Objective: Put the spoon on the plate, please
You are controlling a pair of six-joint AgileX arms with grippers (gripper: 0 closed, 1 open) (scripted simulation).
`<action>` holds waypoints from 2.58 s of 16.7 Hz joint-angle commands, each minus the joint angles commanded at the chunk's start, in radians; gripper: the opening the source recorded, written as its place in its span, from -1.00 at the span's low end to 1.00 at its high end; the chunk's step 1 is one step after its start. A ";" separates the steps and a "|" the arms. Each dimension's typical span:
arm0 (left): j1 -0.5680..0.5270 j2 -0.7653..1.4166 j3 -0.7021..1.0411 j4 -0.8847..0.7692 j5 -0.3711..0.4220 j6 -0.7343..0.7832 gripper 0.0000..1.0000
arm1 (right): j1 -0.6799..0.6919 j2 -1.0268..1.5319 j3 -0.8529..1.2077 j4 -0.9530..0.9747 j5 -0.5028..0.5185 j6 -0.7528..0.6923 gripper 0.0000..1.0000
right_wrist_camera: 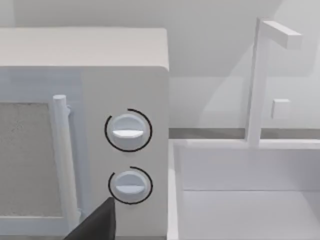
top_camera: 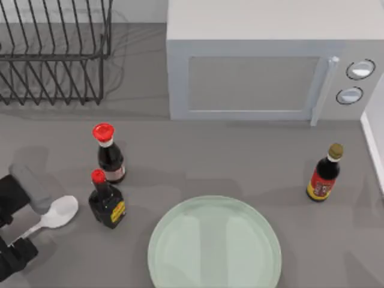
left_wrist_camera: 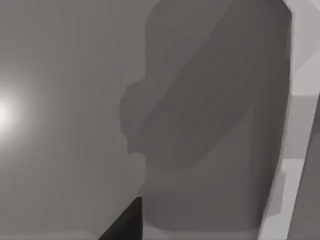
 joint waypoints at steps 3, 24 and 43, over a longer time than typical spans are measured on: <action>0.001 -0.012 0.031 -0.040 0.000 0.001 -1.00 | 0.000 0.000 0.000 0.000 0.000 0.000 1.00; -0.096 -0.172 0.409 -0.399 -0.032 -0.211 -1.00 | 0.000 0.000 0.000 0.000 0.000 0.000 1.00; -0.854 0.249 0.793 -0.414 0.023 -2.621 -1.00 | 0.000 0.000 0.000 0.000 0.000 0.000 1.00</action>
